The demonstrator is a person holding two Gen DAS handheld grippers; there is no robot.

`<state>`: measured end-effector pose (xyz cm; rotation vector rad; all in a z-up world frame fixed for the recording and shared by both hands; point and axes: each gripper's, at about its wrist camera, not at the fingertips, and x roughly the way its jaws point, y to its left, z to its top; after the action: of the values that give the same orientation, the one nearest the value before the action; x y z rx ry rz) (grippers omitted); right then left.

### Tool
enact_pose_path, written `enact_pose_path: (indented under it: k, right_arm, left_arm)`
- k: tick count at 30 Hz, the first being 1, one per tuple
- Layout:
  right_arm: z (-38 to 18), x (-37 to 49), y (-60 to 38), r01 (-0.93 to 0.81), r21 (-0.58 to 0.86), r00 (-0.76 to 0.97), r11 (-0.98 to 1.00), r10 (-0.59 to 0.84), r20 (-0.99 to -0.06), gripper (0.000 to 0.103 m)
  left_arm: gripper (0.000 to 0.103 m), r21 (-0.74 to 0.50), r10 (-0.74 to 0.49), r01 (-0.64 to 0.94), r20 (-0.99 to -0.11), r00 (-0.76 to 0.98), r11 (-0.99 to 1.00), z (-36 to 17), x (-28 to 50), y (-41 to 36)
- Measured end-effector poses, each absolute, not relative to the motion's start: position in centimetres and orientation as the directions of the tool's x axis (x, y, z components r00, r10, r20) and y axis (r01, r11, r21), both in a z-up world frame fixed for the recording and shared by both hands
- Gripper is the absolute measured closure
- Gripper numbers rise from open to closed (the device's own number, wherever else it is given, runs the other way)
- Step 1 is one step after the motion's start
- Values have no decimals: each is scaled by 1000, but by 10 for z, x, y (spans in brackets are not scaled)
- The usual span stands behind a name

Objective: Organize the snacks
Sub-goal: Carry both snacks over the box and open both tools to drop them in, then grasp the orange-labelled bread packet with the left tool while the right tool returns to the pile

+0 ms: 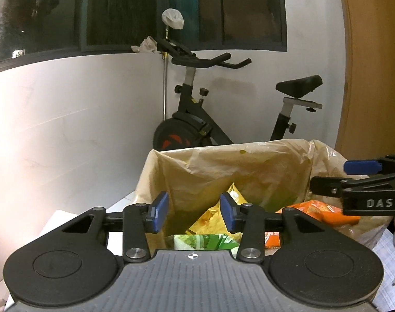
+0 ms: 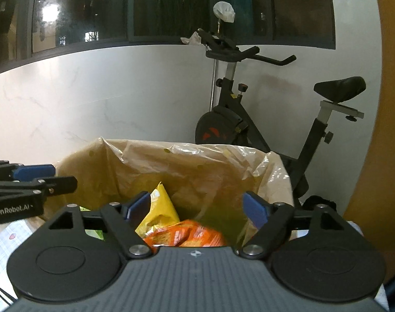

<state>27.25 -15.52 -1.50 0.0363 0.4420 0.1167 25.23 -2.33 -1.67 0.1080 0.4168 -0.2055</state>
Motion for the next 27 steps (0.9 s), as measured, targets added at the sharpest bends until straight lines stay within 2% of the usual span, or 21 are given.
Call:
enact_pose_path:
  k: [7,14,20,27]
  right_arm:
    - [-5,241,-163,-107,34,916,994,112,-385,22]
    - [-7,203,-185,-88,76,938,993,108,-330,22]
    - [-16,167,-197,-70,79,963,994,88,-255,22]
    - [-42,141,-208,-36,119,963,992,67,-263,22]
  left_arm:
    - [57,53,-179,215,-386,905,975,-9,231,-6]
    - [57,23,-186,209,-368,911,978,-7,201,16]
    - [57,-4,-189,203,-376,907,979,-23,175,30]
    - [57,-26,-219,229,-410,885,973,-55,154,27]
